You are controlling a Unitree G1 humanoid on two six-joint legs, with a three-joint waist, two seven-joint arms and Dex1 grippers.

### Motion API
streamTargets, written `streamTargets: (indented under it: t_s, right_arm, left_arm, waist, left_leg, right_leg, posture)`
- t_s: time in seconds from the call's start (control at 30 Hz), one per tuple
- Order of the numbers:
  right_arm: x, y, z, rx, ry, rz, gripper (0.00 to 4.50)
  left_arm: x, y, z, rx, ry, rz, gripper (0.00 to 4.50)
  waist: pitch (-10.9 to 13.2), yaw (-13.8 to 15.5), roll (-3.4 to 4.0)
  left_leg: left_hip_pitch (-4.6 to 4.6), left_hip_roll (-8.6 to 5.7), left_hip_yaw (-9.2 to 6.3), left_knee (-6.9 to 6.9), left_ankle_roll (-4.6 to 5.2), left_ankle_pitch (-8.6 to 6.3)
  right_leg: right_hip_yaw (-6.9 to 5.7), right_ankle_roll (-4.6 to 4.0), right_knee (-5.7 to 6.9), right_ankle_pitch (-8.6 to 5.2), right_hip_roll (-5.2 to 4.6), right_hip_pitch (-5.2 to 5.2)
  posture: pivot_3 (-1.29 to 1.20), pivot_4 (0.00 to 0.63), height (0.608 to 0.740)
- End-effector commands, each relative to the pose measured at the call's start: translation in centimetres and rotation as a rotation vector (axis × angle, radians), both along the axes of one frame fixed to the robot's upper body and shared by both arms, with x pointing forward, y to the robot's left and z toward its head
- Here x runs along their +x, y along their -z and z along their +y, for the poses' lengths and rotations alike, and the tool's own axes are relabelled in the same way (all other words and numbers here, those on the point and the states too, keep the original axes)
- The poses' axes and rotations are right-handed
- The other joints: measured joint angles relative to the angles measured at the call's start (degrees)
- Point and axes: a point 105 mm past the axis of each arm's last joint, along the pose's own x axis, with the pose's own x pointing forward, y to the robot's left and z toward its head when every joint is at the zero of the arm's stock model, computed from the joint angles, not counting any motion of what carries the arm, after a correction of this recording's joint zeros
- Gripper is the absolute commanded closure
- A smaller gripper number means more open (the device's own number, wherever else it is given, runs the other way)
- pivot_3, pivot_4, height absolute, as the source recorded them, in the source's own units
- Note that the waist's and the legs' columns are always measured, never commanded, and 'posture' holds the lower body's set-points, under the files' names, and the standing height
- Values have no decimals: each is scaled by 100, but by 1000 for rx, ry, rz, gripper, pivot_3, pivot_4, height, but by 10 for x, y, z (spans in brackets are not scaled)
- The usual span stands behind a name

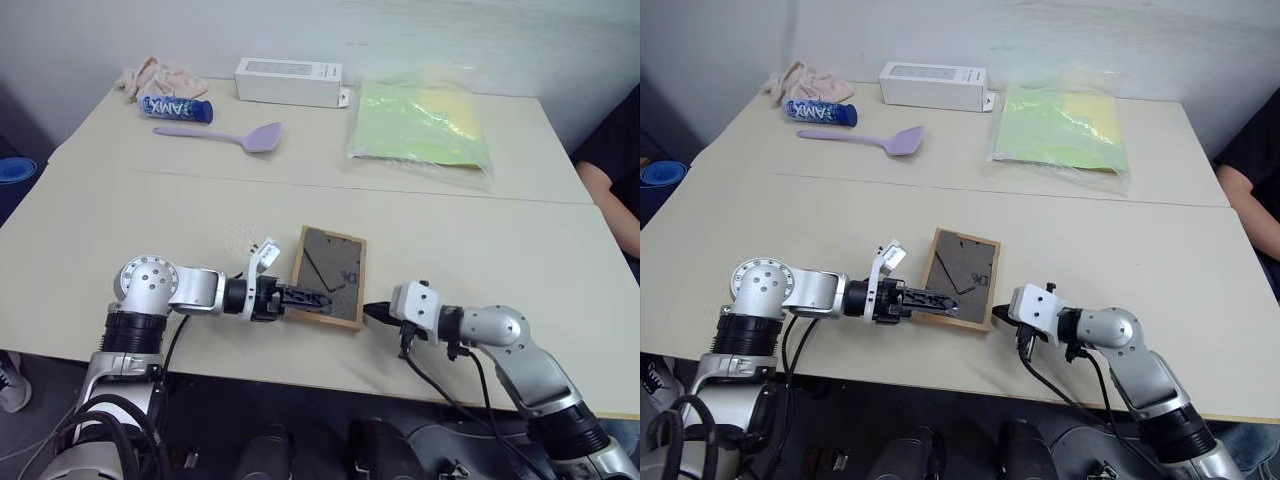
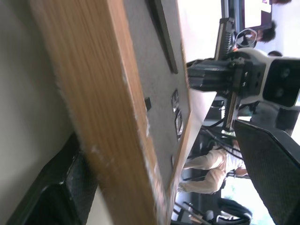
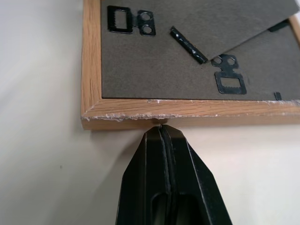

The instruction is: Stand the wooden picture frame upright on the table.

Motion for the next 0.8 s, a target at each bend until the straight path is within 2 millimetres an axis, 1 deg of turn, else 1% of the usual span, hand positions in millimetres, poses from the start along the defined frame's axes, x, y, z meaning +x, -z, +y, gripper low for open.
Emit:
streamTargets:
  t_s: [0.03, 0.07, 0.13, 0.2, 0.23, 0.3, 0.37, 0.4, 0.43, 0.47, 0.5, 0.53, 0.6, 0.67, 0.73, 0.8]
  right_arm:
    - [-1, -9, 1, 15, -8, -41, 4500]
    - [-1, -8, -1, 14, -5, -40, 4500]
    - [-2, -8, -8, 7, 9, -39, 4500]
    - [-1, -8, -25, -4, 43, -34, 4500]
    - [-1, -13, -30, 15, 47, -50, 4500]
    - [0, -24, -38, 108, 82, -15, 4500]
    - [0, -43, -39, 233, 70, 0, 4159]
    - [-3, -52, -36, 298, 37, 26, 3971]
    - [-4, -60, -33, 357, 23, 55, 3692]
    - [-4, -64, -30, 400, 18, 101, 3357]
    - [-4, -69, -25, 437, -1, 124, 3099]
    - [-1, -74, -21, 465, -1, 133, 2727]
    - [4, -82, -11, 510, -10, 173, 2147]
    - [9, -86, -1, 532, -12, 222, 1648]
    - [14, -85, 8, 514, -14, 241, 1017]
    - [19, -83, 16, 495, -14, 252, 1017]
  left_arm:
    - [-6, 16, -2, 33, 0, 72, 1251]
    - [-5, 16, -1, 31, -15, 66, 1523]
    - [-4, 15, 2, 24, -35, 57, 2216]
    - [-4, 15, 5, 15, -56, 49, 2676]
    - [-4, 14, 7, 15, -60, 40, 2950]
    - [-1, 7, 8, -22, -88, -5, 3193]
    - [7, -3, 12, -38, -145, -152, 3194]
    - [10, -5, 15, -37, -168, -211, 3193]
    - [11, -8, 17, -28, -162, -304, 3193]
    - [10, -9, 17, -19, -136, -383, 3193]
    - [6, -7, 17, 13, -93, -461, 3193]
    - [2, -2, 18, 48, -43, -516, 3193]
    - [-2, 8, 20, 89, -3, -552, 3193]
    - [-5, 9, 18, 61, 19, -568, 3193]
    - [-7, 9, 16, 39, 49, -605, 3193]
    - [-8, 9, 15, 33, 62, -621, 3193]
  waist:
    - [0, 4, 0]
    - [0, 4, 0]
    - [0, 4, 0]
    - [0, 15, -1]
    - [0, 15, -1]
    - [1, 1, -2]
    - [1, -22, -2]
    - [1, -46, -2]
    - [1, -69, -2]
    - [1, -90, -2]
    - [1, -105, -2]
    - [1, -126, -2]
    - [1, -164, -1]
    - [1, -164, 0]
    - [1, -142, 0]
    - [1, -132, 0]
  left_leg:
    - [0, 0, 0, 0, 0, 0]
    - [-1, 0, 1, 0, 0, 0]
    - [-2, 0, 1, 0, 0, 0]
    - [-3, 0, 1, 0, 0, 0]
    - [-3, 0, 1, 0, 0, 0]
    - [-2, -1, 3, 0, 0, 0]
    - [0, 1, 4, 0, -2, 1]
    - [2, 4, 4, 0, -6, 3]
    - [2, 6, 4, 0, -8, 4]
    - [4, 6, 4, 0, -11, 5]
    - [5, 7, 4, 0, -12, 6]
    - [6, 7, 4, 0, -15, 8]
    - [10, 10, 7, -1, -21, 11]
    - [34, 11, 12, -11, -25, 13]
    - [54, 13, 10, -20, -20, 10]
    - [56, 14, 8, -23, -15, 7]
  right_leg:
    - [0, 1, -2, 0, 0, 0]
    - [-1, 1, -2, 0, 1, 0]
    - [-3, 1, -3, 0, 2, -1]
    - [-3, 1, -5, 0, 3, -1]
    - [-4, 1, -6, 0, 3, 0]
    - [-3, 2, -7, 1, 3, 1]
    - [-3, 3, -10, 1, 4, 2]
    - [-2, 2, -12, 1, 8, 1]
    - [-2, 2, -13, 1, 8, 1]
    - [-2, 2, -14, 1, 9, 2]
    - [-2, 2, -15, 1, 9, 2]
    - [-2, 2, -15, 1, 9, 2]
    - [1, 1, -14, 1, 13, 2]
    - [9, -5, -11, -2, 14, 17]
    - [9, -7, -20, -3, 9, 41]
    - [9, -8, -25, -4, 7, 43]
  posture:
    - [0, 150, 740]
    - [0, 150, 740]
    - [0, 150, 740]
    - [0, 150, 740]
    - [0, 150, 740]
    - [0, 150, 740]
    - [0, 150, 740]
    - [0, 150, 740]
    - [0, 150, 740]
    - [0, 150, 740]
    - [0, 150, 740]
    - [0, 150, 740]
    - [0, 150, 740]
    - [0, 150, 740]
    - [0, 150, 740]
    - [0, 150, 740]
